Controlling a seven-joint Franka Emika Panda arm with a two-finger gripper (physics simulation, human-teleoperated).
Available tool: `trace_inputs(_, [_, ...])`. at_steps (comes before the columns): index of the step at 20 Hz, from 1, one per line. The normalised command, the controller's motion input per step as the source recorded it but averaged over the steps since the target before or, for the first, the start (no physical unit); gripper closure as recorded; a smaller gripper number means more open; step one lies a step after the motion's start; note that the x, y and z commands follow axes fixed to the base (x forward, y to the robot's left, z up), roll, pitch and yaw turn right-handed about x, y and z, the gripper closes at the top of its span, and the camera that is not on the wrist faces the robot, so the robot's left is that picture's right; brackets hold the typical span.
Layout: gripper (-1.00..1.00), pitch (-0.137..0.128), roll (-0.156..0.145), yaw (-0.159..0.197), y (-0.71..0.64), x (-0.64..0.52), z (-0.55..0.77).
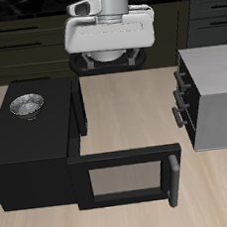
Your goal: Close the top and middle drawer of the white cabinet and close the microwave
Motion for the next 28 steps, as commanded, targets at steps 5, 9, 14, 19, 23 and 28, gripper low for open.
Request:
trace_inputs(5, [-1.00, -0.038, -0.029, 0.001, 0.00, 0.20, 0.19])
trace_inputs(9, [-1.00, -0.009, -0.023, -0.053, -0.05, 0.22, 0.14])
trace_inputs(14, [-1.00, -0.009, -0.008, -0.010, 0.08, 0.12, 0.06])
trace_inputs(19, [-1.00, -0.016, -0.010, -0.018, 0.05, 0.17, 0.04])
trace_inputs(23, [-1.00, -0.011, -0.009, -0.018, 0.06, 0.16, 0.01])
trace_inputs(28, [-1.00, -0.006, -0.001, -0.022, 0.08, 0.17, 0.00])
